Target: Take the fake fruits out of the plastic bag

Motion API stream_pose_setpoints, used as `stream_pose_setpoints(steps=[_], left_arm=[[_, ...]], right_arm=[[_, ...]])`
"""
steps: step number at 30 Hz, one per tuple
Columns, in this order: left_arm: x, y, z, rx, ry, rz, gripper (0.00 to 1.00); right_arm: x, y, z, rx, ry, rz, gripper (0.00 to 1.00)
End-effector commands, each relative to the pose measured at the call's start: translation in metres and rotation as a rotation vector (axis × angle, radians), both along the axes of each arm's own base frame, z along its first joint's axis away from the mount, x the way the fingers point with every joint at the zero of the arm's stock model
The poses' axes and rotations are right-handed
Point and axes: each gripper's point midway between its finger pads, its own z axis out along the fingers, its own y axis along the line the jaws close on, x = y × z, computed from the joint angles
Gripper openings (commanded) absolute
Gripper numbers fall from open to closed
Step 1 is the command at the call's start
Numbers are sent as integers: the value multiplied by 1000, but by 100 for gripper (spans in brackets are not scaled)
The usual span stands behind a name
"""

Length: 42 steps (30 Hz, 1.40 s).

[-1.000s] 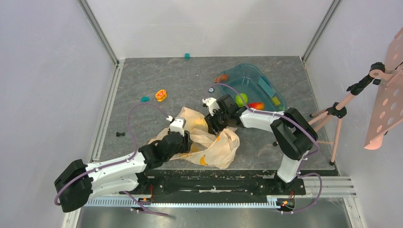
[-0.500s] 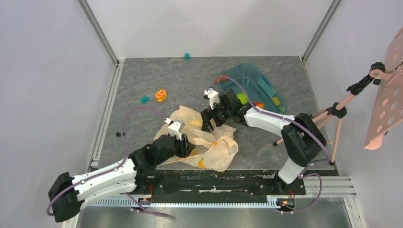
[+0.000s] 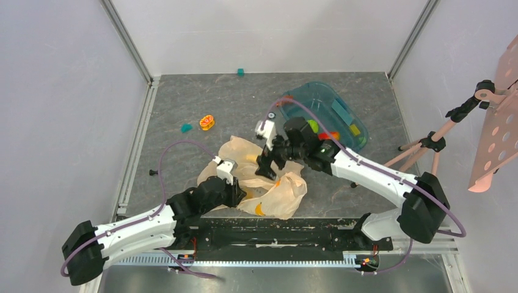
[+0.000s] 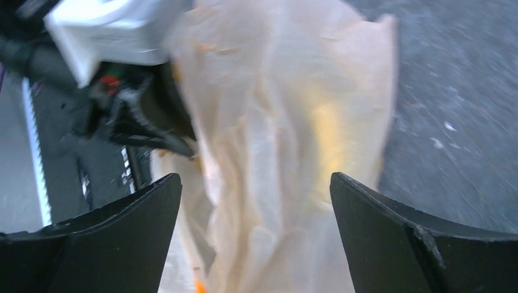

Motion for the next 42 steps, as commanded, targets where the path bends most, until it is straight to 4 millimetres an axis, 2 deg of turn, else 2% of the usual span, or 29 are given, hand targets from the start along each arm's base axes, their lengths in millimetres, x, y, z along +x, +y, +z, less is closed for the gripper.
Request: stream_pose_setpoints(steps=[1,3,10,14,17,21,24,30,34,39,42], left_arm=[[3,-4,12,-67,0,39,28],[4,-3,16,-76,-6,51,27],[5,-1,19,-81,-9,65,24],[5,1,19,-84,-12,70,24],[5,3,21,-90,-24,74,23],[5,6,27,-103,-54,70,24],[5,9,33,-112,-86,62,25],[8,7,54,-156,-195,19,30],[21,13,65,-167,-262,84,35],[50,40,79,-83,-393,256,38],[61,46,79,-28,-465,285,41]], right_arm=[[-43,9,-19,-90,-74,181,94],[-48,10,-30,-104,-85,176,94],[-35,9,-69,-186,-133,60,91],[-20,12,-82,-223,-155,-4,76],[-17,20,-82,-209,-154,-10,59],[-10,29,-72,-193,-155,-27,35],[-9,35,-55,-166,-156,-30,2],[-3,45,-7,-98,-155,-65,0],[-8,50,18,-74,-128,-48,0],[-23,51,39,-25,-101,2,0],[-32,51,41,-13,-85,38,0]])
